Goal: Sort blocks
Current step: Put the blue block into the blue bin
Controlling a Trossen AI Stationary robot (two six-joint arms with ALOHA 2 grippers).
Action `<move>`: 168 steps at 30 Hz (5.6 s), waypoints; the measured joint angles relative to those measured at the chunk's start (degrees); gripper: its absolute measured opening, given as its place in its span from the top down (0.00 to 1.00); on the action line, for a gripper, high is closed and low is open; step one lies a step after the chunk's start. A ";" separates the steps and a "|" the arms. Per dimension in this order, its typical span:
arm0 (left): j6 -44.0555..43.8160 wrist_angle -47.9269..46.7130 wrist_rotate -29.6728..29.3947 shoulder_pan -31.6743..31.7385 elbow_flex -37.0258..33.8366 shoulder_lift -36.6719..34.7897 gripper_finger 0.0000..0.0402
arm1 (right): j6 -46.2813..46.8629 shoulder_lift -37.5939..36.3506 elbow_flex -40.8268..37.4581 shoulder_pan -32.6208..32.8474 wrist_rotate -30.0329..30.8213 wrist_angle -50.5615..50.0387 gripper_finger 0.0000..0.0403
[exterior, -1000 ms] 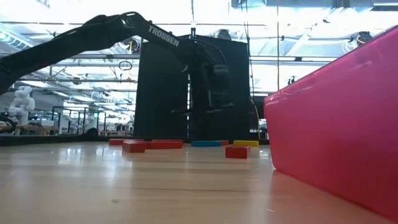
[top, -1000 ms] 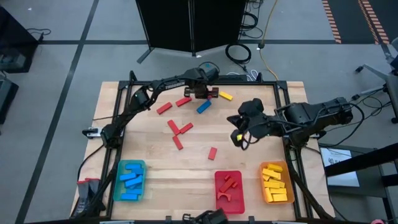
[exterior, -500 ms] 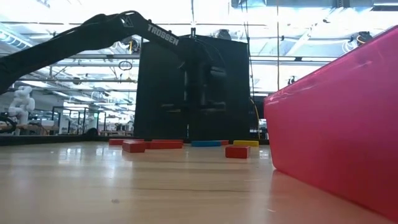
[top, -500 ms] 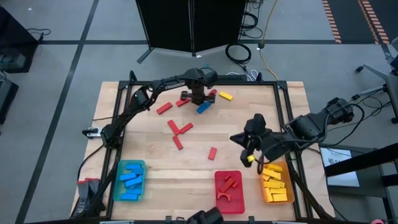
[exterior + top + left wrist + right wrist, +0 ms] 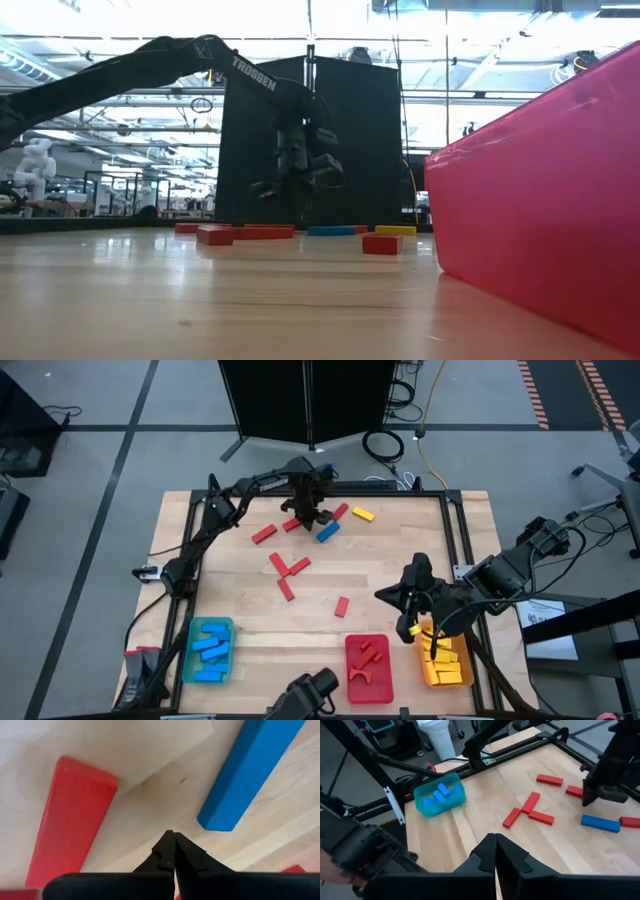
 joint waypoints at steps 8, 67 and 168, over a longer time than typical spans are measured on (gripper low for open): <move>-7.74 10.91 9.87 2.25 0.70 0.27 1.00 | 0.36 0.00 0.00 0.17 0.19 1.63 1.00; 0.46 11.38 1.18 -1.11 -9.16 -3.43 1.00 | -4.02 -1.88 0.00 -4.49 11.62 -1.72 1.00; 8.02 -0.92 -41.22 -21.98 -6.58 -69.68 0.95 | -85.72 54.51 15.80 -56.46 -27.10 2.76 0.45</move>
